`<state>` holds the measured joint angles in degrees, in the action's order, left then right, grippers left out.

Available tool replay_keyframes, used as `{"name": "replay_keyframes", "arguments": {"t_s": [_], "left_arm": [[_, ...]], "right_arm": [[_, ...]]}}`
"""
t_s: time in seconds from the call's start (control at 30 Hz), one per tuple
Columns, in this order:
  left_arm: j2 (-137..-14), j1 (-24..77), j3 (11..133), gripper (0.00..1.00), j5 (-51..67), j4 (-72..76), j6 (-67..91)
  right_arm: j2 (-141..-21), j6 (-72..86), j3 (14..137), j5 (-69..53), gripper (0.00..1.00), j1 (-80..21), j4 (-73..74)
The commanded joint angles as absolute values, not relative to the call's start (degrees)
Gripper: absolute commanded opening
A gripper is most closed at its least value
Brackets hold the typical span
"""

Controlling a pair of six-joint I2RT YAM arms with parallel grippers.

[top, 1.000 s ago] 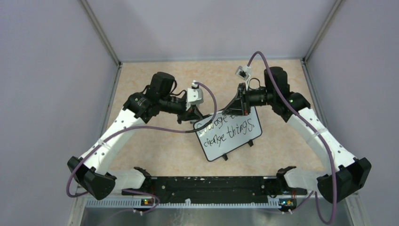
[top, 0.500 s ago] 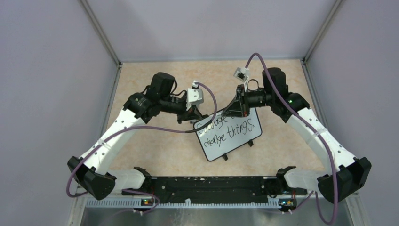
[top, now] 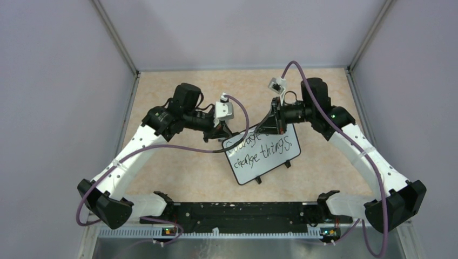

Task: Write a sentence on the whiteboard
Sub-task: Insert the whiteboard marker without the cap into the pen cap.

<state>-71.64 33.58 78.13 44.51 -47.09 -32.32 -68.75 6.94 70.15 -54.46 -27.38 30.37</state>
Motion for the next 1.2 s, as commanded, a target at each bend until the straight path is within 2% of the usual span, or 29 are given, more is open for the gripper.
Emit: {"name": "replay_keyframes", "arguments": {"t_s": [0.0, 1.17], "left_arm": [[-70.14, 33.95, 78.01, 0.0, 46.49, -47.7, -33.3], [-71.0, 34.41, 77.86, 0.0, 45.77, -46.87, -31.94]], "right_arm": [[-68.15, 5.1, 72.75, -53.67, 0.0, -27.95, 30.2], [-68.1, 4.53, 72.4, -54.71, 0.0, -29.08, 30.7]]}}
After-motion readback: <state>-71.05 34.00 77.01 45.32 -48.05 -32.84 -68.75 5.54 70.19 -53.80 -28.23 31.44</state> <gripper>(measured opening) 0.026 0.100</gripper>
